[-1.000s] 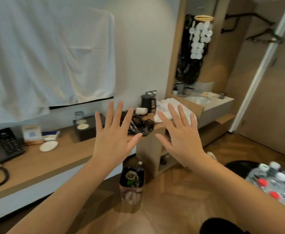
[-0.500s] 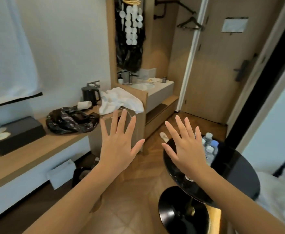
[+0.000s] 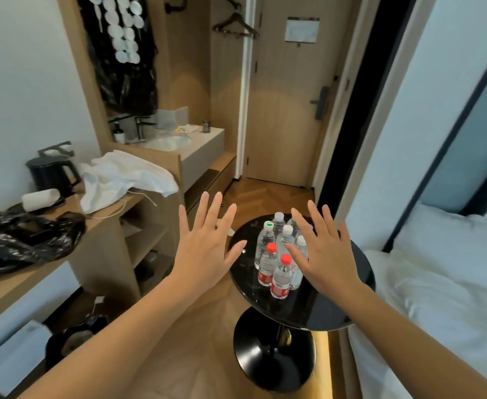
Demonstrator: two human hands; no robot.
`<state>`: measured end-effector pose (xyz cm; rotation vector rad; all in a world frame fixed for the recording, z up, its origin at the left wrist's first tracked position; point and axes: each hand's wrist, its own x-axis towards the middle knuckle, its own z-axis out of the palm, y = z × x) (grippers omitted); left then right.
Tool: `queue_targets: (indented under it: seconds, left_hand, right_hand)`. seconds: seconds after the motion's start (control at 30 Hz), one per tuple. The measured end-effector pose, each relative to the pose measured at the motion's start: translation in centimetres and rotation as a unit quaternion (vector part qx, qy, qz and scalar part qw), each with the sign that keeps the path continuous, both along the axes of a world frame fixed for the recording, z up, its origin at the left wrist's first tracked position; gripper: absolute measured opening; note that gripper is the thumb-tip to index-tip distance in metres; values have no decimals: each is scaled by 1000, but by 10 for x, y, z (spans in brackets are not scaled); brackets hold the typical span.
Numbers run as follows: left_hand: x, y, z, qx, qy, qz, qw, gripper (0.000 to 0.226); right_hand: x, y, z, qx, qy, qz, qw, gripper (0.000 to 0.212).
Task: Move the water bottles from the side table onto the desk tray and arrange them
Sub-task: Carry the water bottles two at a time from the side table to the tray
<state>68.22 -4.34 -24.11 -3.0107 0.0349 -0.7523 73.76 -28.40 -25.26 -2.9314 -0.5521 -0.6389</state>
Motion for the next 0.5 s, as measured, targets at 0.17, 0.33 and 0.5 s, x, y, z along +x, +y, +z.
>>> queue_targets:
  seconds: [0.17,0.33,0.5]
  left_hand:
    - [36,-6,-14,9,15,-36,999,74]
    - [70,-19,-30,5,31,-63,998,78]
    - [113,-28,-43,15,33,-74,997,78]
  right_hand:
    - [15,-16,-12,6,16,-46,999,72]
    - [37,-34,-33,-8,52,-77,996,68]
    - [81,-45,-50,-23,80,-94,992,67]
